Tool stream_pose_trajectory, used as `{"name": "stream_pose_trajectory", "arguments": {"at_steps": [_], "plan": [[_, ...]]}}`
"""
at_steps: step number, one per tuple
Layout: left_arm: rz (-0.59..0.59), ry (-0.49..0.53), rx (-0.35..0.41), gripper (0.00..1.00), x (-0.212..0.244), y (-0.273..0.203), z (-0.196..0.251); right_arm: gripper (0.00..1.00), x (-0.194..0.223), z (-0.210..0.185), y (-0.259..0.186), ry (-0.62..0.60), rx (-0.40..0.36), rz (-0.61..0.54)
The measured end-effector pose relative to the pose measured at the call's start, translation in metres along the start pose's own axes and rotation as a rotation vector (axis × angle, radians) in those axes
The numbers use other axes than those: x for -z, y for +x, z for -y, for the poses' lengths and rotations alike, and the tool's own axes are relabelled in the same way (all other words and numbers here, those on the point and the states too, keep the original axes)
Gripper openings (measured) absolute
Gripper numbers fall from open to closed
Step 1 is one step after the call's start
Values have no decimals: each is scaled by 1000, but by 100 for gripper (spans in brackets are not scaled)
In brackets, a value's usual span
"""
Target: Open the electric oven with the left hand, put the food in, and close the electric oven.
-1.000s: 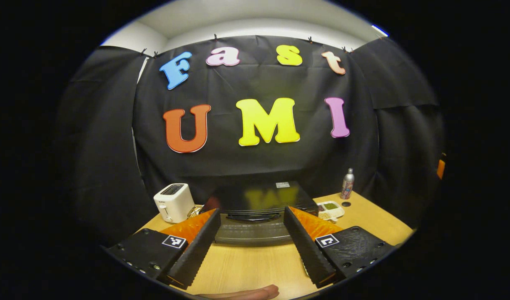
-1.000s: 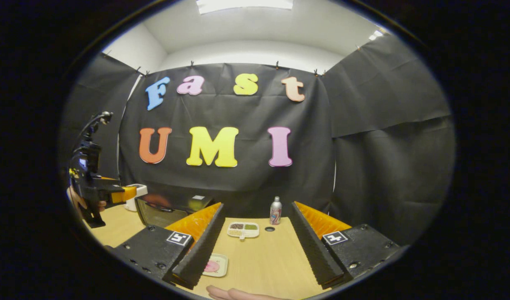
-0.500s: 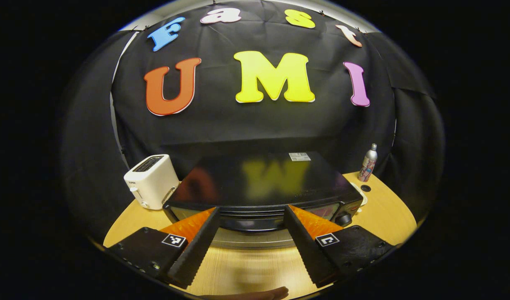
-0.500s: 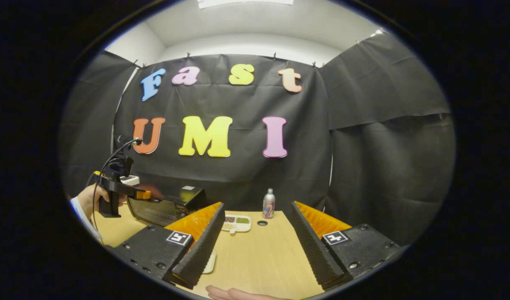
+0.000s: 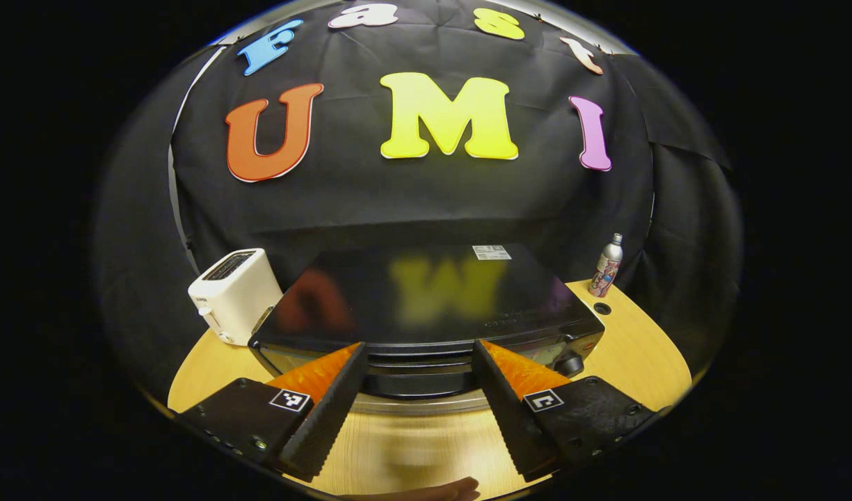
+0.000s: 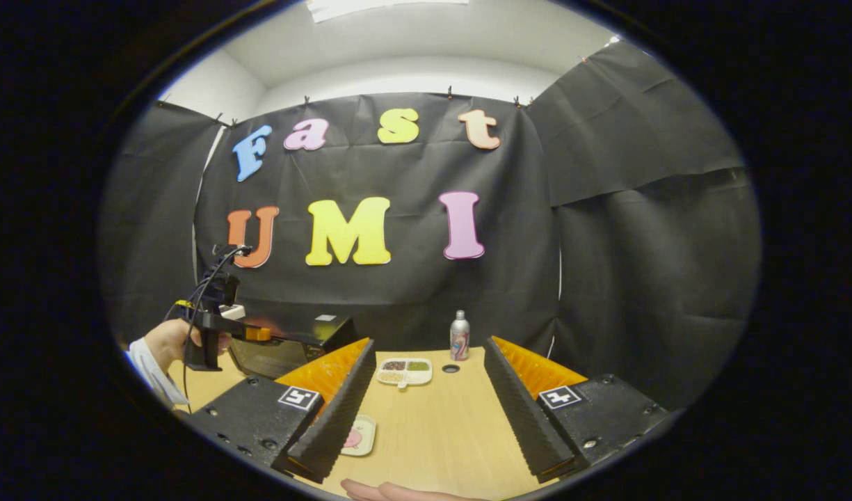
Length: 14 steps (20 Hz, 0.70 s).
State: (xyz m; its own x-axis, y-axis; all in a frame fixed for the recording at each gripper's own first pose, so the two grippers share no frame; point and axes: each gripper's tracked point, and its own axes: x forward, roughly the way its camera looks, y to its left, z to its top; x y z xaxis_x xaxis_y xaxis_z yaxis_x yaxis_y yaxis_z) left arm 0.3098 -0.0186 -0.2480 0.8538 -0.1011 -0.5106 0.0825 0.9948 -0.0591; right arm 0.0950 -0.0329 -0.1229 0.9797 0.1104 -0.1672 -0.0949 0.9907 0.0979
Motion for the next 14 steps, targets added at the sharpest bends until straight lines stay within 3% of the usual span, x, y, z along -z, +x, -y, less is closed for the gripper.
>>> {"name": "stream_pose_trajectory", "arguments": {"at_steps": [14], "plan": [[-52,-25,0,95,113,-73,8,96,0,-31,-54,-12,-59,-91]]}}
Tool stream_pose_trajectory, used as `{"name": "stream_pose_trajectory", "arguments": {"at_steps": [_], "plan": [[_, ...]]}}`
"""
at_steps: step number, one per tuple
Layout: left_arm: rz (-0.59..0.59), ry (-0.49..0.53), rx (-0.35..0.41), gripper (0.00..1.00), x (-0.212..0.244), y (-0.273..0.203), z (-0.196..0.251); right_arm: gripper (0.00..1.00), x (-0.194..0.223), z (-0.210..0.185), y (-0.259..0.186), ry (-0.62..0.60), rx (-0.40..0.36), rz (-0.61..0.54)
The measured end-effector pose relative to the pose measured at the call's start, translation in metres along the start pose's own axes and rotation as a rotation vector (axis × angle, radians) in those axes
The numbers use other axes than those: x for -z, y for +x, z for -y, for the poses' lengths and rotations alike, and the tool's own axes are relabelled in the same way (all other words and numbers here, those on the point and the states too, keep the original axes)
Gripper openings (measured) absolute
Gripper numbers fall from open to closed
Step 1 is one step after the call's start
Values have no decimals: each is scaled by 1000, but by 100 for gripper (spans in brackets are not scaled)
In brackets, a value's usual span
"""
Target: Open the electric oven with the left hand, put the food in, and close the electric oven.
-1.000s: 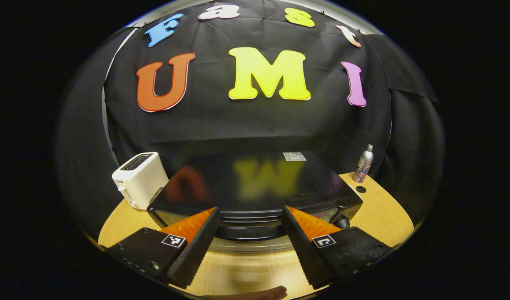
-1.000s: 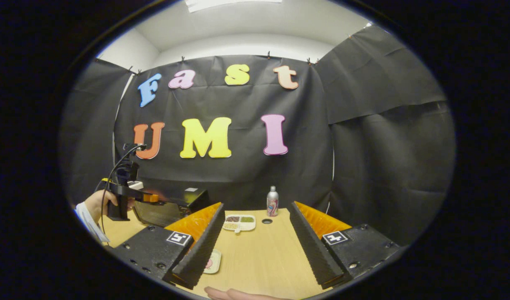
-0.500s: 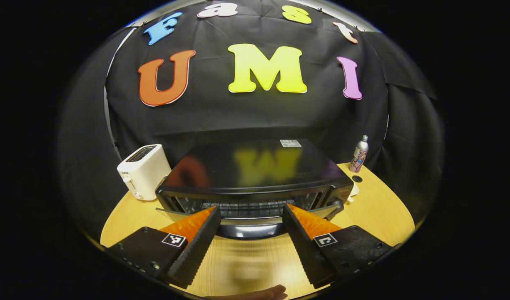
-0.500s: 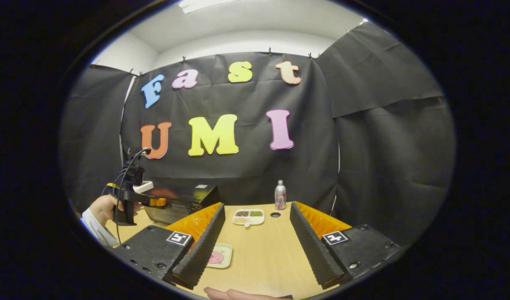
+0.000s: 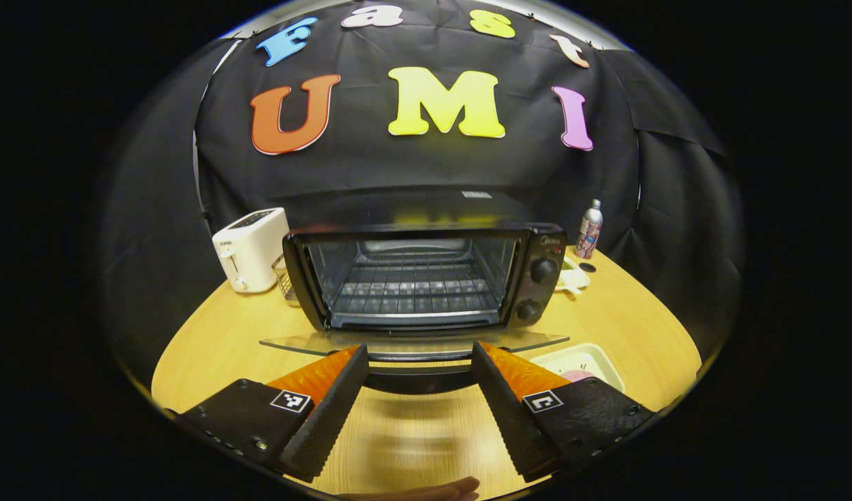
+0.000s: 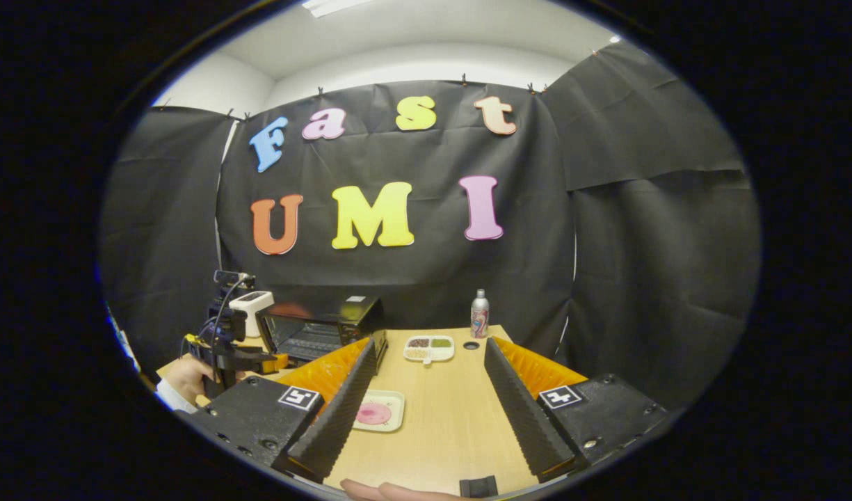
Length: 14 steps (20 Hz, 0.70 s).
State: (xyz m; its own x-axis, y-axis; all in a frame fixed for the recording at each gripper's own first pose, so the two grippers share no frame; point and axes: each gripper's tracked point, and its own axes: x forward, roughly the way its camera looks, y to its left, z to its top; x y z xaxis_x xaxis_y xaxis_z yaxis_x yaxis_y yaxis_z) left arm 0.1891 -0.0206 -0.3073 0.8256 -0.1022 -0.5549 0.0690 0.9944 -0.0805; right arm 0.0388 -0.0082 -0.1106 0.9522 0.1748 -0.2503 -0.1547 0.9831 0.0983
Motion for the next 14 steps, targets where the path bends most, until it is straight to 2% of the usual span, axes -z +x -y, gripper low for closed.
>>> {"name": "stream_pose_trajectory", "arguments": {"at_steps": [8,11,14], "plan": [[-64,-27,1,95,54,3,4,96,7,-11,12,-35,11,-57],[-106,-26,2,95,76,2,3,96,17,-11,28,-64,23,-116],[-111,-77,6,96,85,6,1,97,31,-22,42,-85,-4,-186]]}}
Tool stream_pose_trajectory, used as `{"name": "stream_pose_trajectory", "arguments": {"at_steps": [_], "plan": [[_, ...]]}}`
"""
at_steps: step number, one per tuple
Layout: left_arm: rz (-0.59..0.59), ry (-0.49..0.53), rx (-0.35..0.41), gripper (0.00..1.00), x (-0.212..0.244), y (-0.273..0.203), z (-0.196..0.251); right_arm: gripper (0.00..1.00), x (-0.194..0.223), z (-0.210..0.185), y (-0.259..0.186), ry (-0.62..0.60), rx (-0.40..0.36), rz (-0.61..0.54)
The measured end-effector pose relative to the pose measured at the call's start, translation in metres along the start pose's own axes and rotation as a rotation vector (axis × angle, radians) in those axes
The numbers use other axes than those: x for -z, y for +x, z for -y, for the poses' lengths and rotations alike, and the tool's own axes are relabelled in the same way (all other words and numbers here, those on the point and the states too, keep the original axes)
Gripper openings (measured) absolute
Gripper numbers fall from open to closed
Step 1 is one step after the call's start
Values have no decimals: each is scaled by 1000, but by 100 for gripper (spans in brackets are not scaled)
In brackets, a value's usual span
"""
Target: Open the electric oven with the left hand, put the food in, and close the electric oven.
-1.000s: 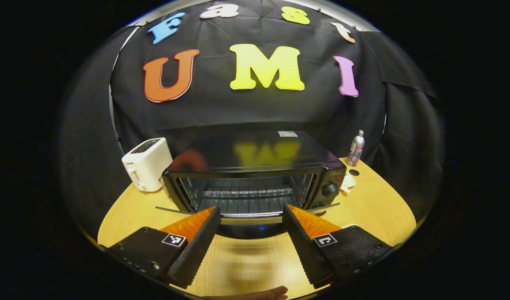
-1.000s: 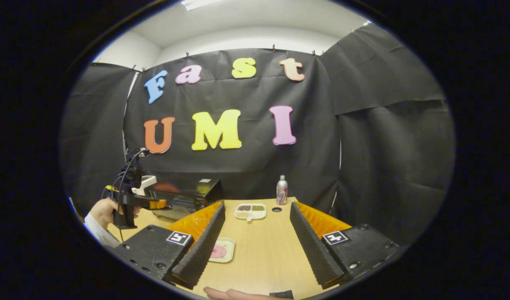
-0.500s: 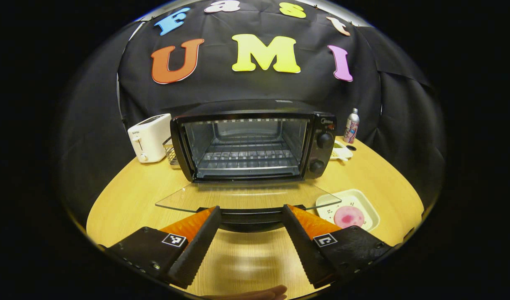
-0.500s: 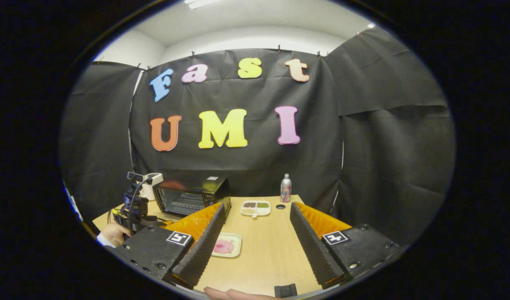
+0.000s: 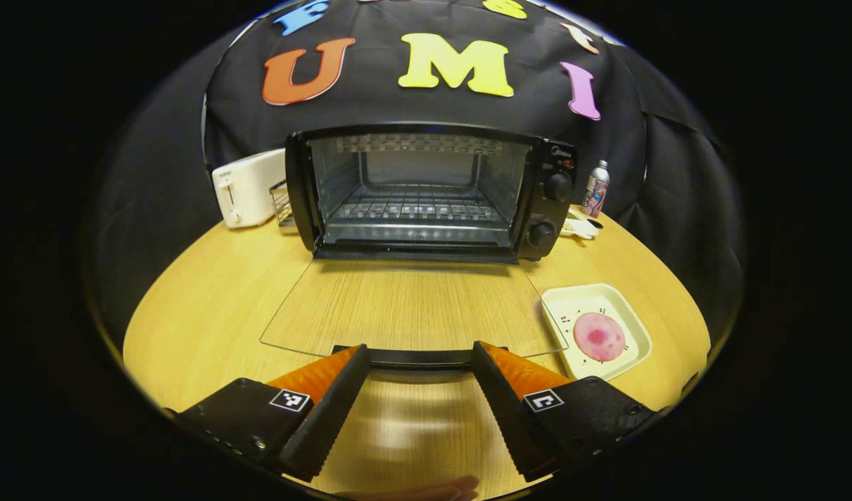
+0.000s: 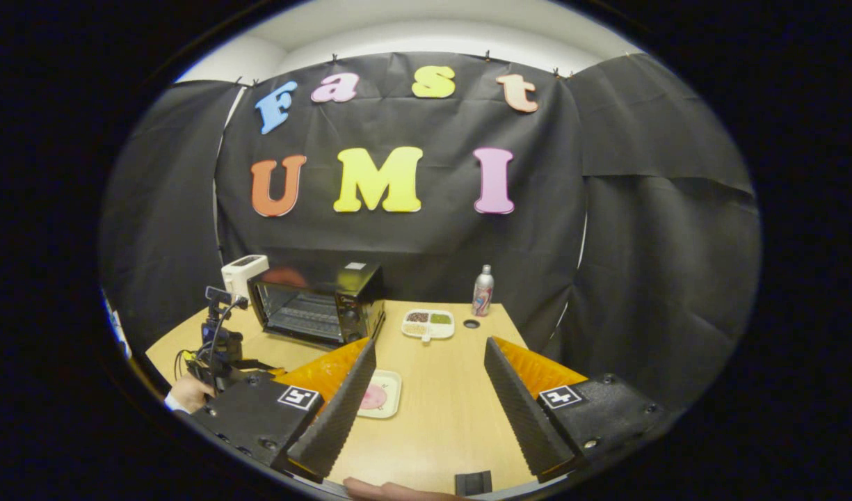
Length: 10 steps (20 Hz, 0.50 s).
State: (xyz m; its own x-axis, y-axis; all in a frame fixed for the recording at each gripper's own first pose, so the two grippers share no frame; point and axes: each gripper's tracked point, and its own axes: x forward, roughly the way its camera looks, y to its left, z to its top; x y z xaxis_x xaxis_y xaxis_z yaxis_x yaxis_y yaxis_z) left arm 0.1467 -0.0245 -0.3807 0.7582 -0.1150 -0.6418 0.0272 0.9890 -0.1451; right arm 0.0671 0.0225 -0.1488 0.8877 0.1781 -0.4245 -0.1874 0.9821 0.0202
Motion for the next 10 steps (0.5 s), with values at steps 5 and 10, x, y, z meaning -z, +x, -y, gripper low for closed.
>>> {"name": "stream_pose_trajectory", "arguments": {"at_steps": [5,10], "plan": [[33,24,0,95,-3,-5,-3,97,19,-4,28,-14,-10,-116],[138,31,22,95,-32,-44,-12,97,35,-15,58,-1,-49,-236]]}}
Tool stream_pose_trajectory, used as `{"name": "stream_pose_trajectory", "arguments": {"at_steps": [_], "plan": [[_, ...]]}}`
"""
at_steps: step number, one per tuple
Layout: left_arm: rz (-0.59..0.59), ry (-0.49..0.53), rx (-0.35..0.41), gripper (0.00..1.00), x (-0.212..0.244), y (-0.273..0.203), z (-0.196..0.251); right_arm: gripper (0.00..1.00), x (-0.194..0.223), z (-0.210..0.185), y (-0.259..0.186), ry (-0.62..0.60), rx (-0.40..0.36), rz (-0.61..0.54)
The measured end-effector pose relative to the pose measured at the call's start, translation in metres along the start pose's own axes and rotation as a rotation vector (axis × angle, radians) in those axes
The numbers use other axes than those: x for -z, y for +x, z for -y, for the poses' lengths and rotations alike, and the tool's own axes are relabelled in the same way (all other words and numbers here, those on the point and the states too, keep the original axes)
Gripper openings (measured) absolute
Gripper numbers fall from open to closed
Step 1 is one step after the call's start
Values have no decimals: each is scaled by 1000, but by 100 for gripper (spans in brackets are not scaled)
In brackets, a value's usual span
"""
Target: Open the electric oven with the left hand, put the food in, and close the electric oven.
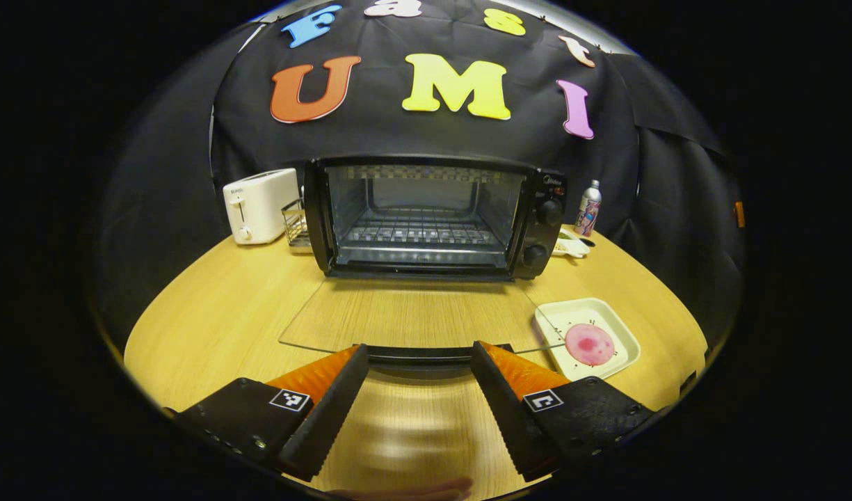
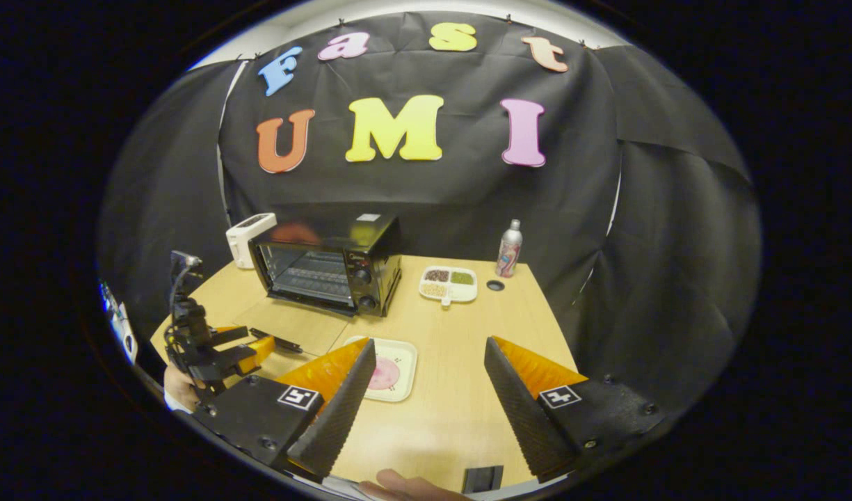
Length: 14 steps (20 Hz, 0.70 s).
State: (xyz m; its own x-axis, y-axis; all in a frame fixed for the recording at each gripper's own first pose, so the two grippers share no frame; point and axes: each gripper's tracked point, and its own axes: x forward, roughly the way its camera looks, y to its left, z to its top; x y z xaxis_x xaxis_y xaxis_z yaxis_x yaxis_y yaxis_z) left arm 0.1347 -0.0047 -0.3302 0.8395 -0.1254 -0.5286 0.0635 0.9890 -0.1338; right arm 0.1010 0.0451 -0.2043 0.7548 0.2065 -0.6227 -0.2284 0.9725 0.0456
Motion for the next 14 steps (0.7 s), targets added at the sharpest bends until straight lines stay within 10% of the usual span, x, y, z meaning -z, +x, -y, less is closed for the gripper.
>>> {"name": "stream_pose_trajectory", "arguments": {"at_steps": [14], "plan": [[435,54,-6,95,-124,-181,4,97,68,-18,106,135,-71,-376]]}}
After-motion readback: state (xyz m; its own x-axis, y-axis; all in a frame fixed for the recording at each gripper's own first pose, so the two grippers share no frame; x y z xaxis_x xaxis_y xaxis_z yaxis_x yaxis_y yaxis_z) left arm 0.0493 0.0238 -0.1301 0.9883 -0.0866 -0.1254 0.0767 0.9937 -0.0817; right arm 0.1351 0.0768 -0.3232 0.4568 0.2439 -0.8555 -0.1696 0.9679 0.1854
